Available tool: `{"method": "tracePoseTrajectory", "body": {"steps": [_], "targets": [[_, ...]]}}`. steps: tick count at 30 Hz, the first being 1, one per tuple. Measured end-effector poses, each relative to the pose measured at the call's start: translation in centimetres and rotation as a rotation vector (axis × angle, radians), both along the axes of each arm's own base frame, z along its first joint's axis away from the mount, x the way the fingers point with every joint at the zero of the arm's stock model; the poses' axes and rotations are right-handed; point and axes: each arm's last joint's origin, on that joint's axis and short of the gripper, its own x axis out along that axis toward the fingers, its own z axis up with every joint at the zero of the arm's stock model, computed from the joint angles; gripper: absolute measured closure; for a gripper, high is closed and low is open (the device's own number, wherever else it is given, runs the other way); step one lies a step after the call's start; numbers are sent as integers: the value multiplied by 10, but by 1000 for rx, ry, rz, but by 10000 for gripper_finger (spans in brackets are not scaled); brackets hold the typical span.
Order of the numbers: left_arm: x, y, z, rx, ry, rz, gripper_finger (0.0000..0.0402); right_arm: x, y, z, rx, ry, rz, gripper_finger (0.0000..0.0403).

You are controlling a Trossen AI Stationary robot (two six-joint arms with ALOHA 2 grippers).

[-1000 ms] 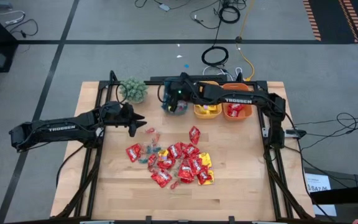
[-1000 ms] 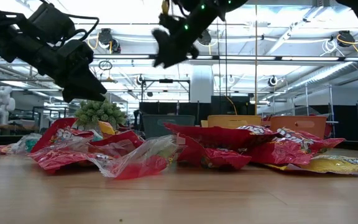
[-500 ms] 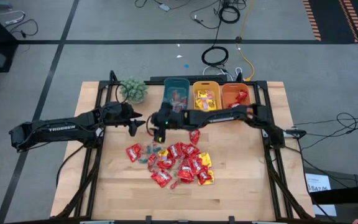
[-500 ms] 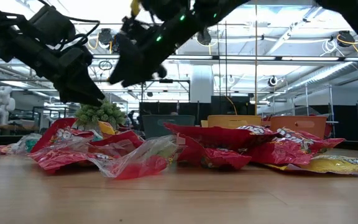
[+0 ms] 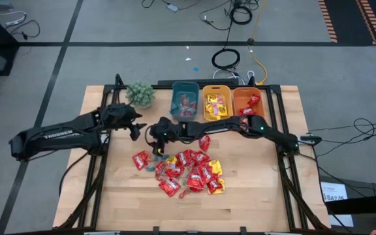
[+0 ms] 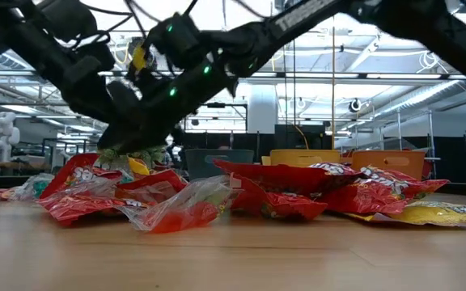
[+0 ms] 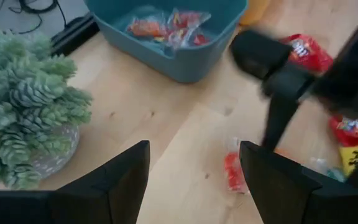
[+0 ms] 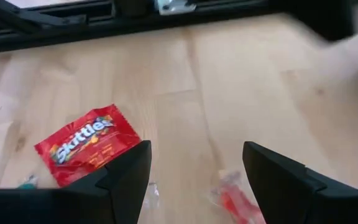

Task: Sort candy
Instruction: Put the orange gummy into the blue bin

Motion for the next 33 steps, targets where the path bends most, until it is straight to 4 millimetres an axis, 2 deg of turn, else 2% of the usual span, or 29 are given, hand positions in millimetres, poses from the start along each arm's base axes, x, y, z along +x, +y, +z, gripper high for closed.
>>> {"method": "tracePoseTrajectory", "body": {"steps": [3, 6, 9, 15, 18, 22, 24, 27, 33], "targets": [[-4, -2, 4, -5, -12, -6, 143, 7, -6, -9, 37, 15, -3, 156], [-8, -5, 4, -63, -21, 1, 143, 7, -12, -16, 70, 102, -34, 157], [-10, -6, 4, -93, -28, 3, 143, 1, -17, -21, 73, 209, -49, 168], [-11, -7, 5, -96, -32, -2, 143, -9, -21, -28, -33, 360, -58, 202], [-11, -7, 5, -97, -32, -2, 143, -12, -19, -30, -101, 405, -37, 236], [-11, -7, 5, -97, -32, -2, 143, -18, -17, -25, -131, 456, -89, 329], [-11, -7, 5, -97, -33, -2, 143, -21, -19, -17, -107, 459, -108, 379], [-11, -7, 5, -100, -34, -5, 143, -27, -23, 6, -91, 439, -138, 389], [-11, -8, 5, -118, -41, -30, 143, -49, -33, 96, -109, 285, -176, 400]]}}
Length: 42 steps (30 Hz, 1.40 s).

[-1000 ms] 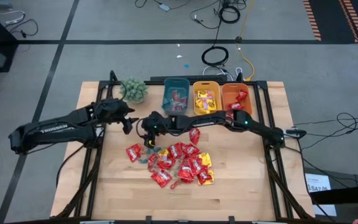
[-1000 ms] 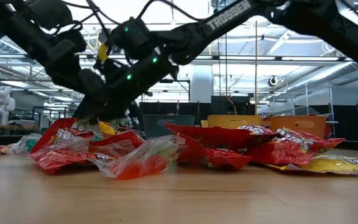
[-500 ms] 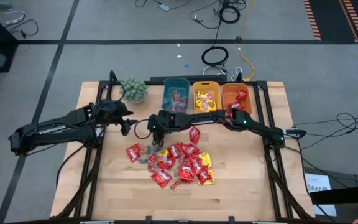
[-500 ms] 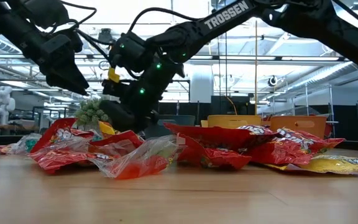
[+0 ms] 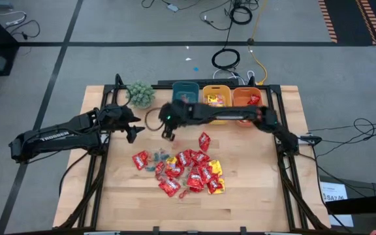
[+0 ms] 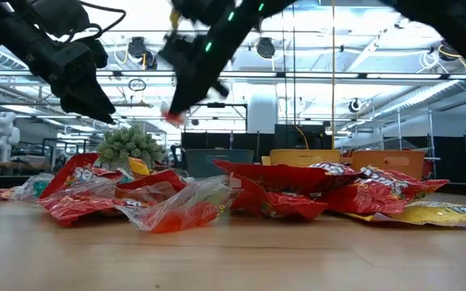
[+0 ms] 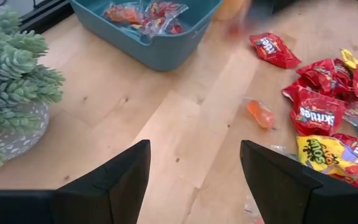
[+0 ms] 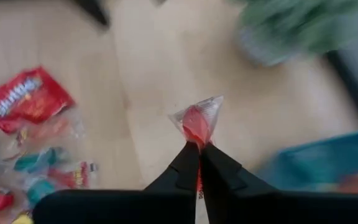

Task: Sort candy
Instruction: Put the orange gummy into the blue bin, then put the red candy into the orange bin

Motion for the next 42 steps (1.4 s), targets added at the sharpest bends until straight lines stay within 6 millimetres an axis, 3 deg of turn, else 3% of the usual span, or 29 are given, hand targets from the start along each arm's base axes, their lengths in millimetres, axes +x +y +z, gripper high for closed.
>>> {"method": "tracePoseTrajectory", "body": {"steps": [4, 7, 10, 15, 19, 23, 27, 32, 36, 42], "targets": [[0, 0, 0, -6, -5, -10, 143, -24, -17, 50, -106, -65, -98, 398], [0, 0, 0, -7, -6, -11, 143, -41, -38, 71, -142, -83, -197, 401], [0, 0, 0, -7, -6, -11, 143, -55, -62, 69, -133, -21, -318, 398], [0, 0, 0, -7, -7, -12, 143, -70, -94, 48, 9, 88, -453, 369], [0, 0, 0, -7, -7, -12, 143, -71, -103, 42, 142, 71, -441, 315], [0, 0, 0, -7, -7, -13, 143, -71, -104, 41, 163, 70, -446, 251], [1, 0, 1, -4, -13, -12, 143, -80, -99, 36, 183, 186, -447, 202], [1, 0, 1, -4, -14, -12, 143, -94, -77, 30, 229, 387, -480, 183], [1, 0, 1, -5, -13, -12, 143, -96, -48, 28, 242, 487, -487, 182], [0, 0, 0, -7, -8, -12, 143, -93, 13, 33, 159, 530, -453, 182]]}}
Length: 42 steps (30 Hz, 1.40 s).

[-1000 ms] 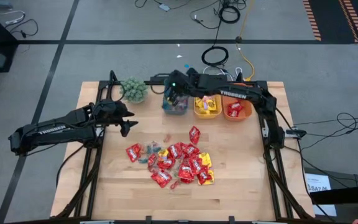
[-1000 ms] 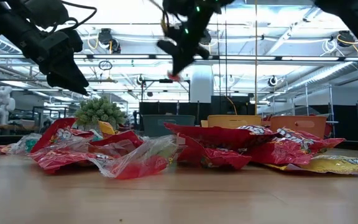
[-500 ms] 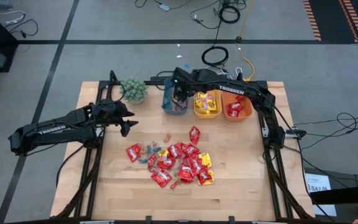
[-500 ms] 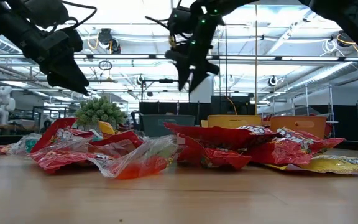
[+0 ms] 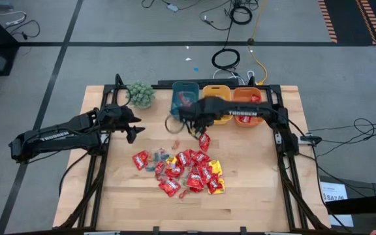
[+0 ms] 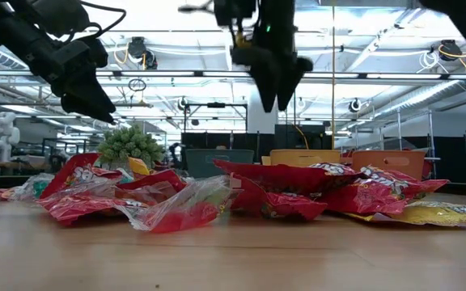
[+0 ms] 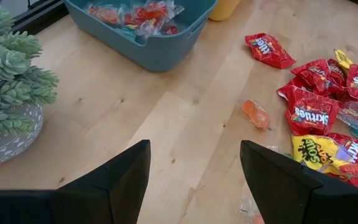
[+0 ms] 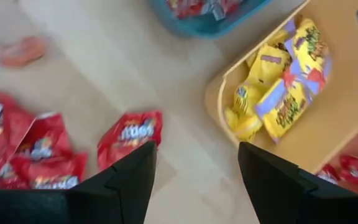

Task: Sort candy
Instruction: Put the red candy into the orange bin

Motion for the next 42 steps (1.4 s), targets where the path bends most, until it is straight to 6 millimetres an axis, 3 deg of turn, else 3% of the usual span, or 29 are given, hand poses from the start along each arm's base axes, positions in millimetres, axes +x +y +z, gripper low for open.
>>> {"method": "tracePoseTrajectory", "body": {"steps": [5, 10, 18, 23, 27, 33, 42], "targets": [[1, 0, 1, 4, -11, 0, 143, -9, 42, 14, -74, -12, 1, 182], [1, 1, 2, 10, -22, 0, 143, -28, 66, 25, -113, -48, -9, 182], [3, 1, 4, 22, -50, 0, 143, -103, 98, 21, -137, -147, -136, 182], [4, 2, 7, 39, -78, 5, 143, -136, 109, 6, -162, -426, -150, 182], [8, 3, 12, 56, -141, -7, 143, -138, 110, -13, -179, -645, -86, 182], [12, 4, 20, 121, -223, -63, 143, -122, 109, -70, -267, -769, 175, 182], [14, -1, 23, 92, -260, -148, 143, -101, 90, -126, -323, -670, 175, 182]]}}
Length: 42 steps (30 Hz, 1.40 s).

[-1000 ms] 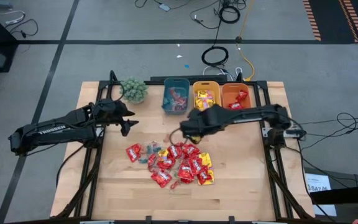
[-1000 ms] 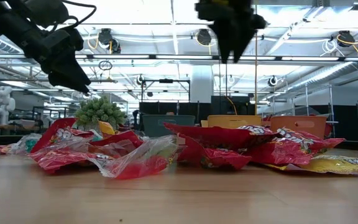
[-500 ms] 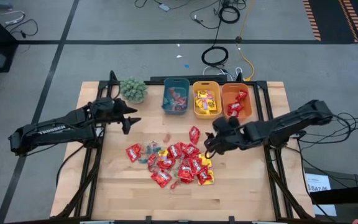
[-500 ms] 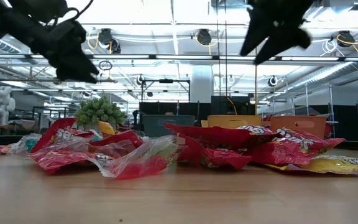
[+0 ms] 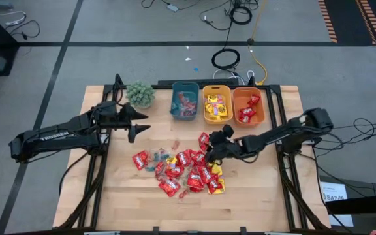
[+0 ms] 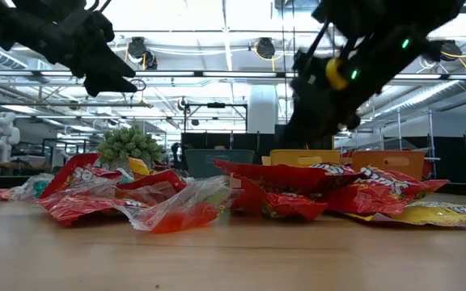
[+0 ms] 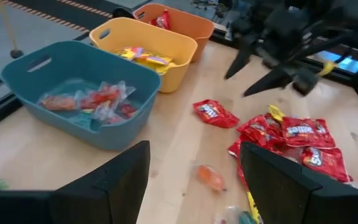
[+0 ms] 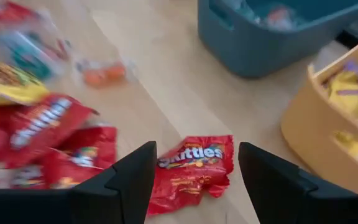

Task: Sort candy
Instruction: Put the red candy into the orange bin

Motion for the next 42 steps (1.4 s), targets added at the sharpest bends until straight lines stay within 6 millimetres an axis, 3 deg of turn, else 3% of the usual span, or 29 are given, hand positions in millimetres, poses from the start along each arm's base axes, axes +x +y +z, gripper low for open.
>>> {"method": "tracePoseTrajectory", "body": {"steps": [9, 12, 15, 17, 20, 24, 31, 37, 42], "targets": [[1, -3, 0, 0, 0, -24, 143, 16, -29, -61, 174, 97, -98, 196], [1, -3, 0, 0, 0, -24, 143, 18, -32, -70, 265, 112, -92, 247], [1, -3, 0, 7, 0, -26, 143, 17, -31, -67, 308, 105, -92, 342], [1, -3, 1, 11, -6, -23, 143, 14, -28, -54, 344, 86, -65, 382], [2, -2, 3, 17, -33, -15, 143, 5, -26, -28, 387, 50, -46, 378], [3, -2, 5, 24, -50, -13, 143, -8, -31, 39, 335, -136, -107, 384], [3, -2, 6, 29, -60, -11, 143, -52, -39, 134, 115, -345, -201, 393], [3, -2, 6, 29, -61, -11, 143, -87, -46, 168, 6, -352, -282, 393], [3, -2, 6, 29, -61, -11, 143, -106, -54, 168, 11, -302, -370, 393]]}}
